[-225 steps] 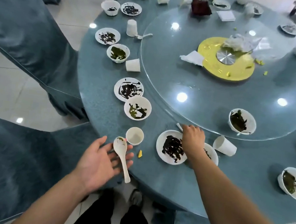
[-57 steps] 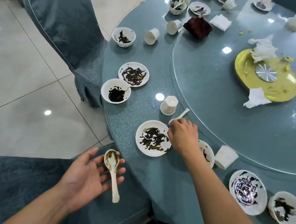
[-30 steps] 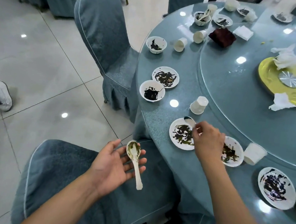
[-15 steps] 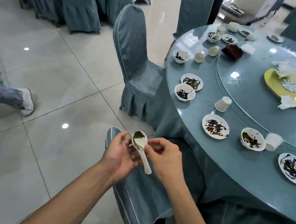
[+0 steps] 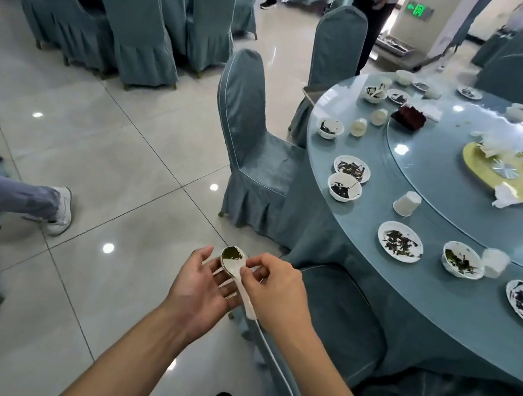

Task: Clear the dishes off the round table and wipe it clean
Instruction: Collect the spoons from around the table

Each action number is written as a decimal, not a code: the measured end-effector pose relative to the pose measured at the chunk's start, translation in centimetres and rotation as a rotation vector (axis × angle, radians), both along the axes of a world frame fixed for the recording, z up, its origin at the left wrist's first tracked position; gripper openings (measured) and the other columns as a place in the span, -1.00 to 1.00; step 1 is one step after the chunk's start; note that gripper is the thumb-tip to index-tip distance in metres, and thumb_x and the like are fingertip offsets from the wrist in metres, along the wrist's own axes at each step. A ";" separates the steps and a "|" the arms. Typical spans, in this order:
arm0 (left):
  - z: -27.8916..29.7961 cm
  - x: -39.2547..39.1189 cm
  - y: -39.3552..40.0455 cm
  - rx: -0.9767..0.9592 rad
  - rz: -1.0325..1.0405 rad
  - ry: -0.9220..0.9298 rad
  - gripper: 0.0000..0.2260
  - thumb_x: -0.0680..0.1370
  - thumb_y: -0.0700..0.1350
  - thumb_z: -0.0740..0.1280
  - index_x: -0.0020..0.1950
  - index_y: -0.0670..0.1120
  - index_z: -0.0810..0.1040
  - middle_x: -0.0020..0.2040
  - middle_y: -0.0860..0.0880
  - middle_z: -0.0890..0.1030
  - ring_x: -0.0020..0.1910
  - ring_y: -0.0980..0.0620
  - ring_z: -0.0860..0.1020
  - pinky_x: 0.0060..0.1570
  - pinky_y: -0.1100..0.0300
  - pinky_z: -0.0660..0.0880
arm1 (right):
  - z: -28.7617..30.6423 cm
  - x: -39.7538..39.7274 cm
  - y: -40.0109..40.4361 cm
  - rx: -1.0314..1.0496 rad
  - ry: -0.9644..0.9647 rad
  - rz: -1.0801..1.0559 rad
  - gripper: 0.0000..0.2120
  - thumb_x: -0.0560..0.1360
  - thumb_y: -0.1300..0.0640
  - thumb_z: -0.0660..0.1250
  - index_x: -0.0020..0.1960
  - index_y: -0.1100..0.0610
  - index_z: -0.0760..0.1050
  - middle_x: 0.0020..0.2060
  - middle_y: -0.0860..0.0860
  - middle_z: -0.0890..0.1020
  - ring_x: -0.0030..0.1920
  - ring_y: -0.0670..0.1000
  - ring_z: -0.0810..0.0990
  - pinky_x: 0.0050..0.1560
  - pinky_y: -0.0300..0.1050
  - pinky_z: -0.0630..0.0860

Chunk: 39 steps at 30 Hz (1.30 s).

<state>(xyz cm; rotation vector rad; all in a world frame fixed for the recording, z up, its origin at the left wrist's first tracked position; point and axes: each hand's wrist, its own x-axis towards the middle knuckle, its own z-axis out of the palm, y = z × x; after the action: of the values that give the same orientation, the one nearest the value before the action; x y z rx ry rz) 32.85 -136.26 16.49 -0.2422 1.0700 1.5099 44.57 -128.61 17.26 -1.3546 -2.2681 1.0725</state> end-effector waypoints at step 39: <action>4.7 -57.5 34.2 0.038 -0.207 0.067 -0.48 0.64 0.10 0.21 0.38 -0.31 0.45 0.26 -0.34 0.60 0.20 -0.33 0.60 0.16 -0.20 0.55 | -1.6 -51.8 35.2 0.322 -0.095 -0.138 -0.64 0.57 0.03 0.32 0.35 -0.04 0.45 0.24 -0.08 0.50 0.18 0.00 0.49 0.25 -0.03 0.39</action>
<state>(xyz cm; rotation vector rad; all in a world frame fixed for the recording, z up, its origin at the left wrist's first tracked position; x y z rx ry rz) -24.65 -102.04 21.18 -0.0527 1.0837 1.3588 -7.28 -93.38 15.66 -1.4233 -2.2524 0.5798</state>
